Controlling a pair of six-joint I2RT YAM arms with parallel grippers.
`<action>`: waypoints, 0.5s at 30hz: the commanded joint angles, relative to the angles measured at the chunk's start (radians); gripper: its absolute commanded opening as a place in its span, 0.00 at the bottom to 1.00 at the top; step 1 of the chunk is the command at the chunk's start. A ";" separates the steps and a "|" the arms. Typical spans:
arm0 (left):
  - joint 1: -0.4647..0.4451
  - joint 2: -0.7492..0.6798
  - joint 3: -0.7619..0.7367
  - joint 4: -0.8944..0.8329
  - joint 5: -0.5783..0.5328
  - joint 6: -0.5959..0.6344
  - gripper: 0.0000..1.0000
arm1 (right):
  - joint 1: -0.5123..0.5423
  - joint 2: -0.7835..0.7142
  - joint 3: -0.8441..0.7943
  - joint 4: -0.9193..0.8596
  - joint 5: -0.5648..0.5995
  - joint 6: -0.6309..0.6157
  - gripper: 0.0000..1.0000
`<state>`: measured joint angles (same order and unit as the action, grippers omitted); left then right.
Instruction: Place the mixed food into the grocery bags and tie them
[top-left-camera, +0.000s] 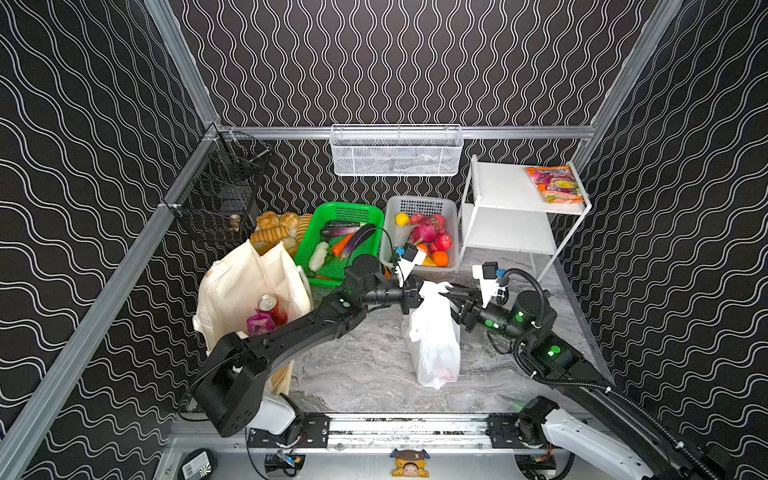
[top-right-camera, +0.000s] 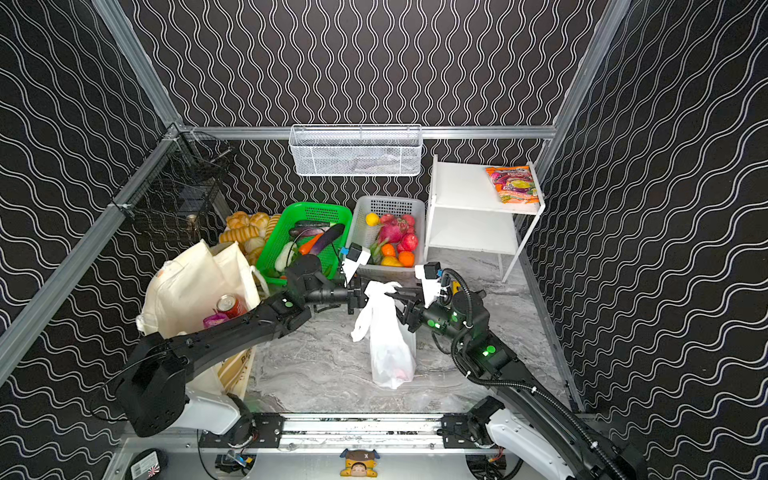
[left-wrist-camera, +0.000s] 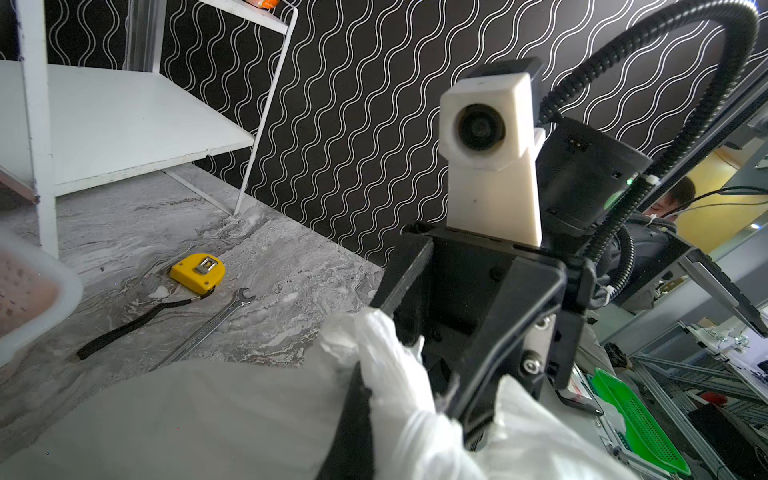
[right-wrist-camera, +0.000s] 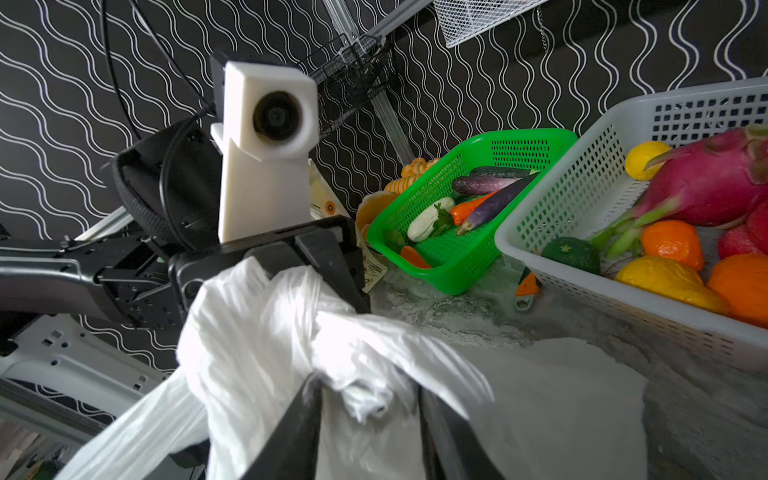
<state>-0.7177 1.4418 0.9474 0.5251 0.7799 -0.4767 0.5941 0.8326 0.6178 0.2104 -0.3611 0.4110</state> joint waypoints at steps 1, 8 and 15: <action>-0.001 -0.003 0.014 0.018 0.042 0.016 0.00 | 0.000 0.028 0.012 0.073 -0.019 0.055 0.25; 0.009 -0.039 0.019 -0.092 -0.011 0.095 0.00 | -0.001 0.013 0.040 -0.041 0.036 0.012 0.00; 0.032 -0.051 0.060 -0.236 0.005 0.154 0.19 | -0.001 -0.028 0.023 -0.096 0.098 -0.057 0.00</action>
<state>-0.6930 1.3960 0.9863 0.3561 0.7536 -0.3706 0.5941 0.8112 0.6415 0.1284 -0.3161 0.3954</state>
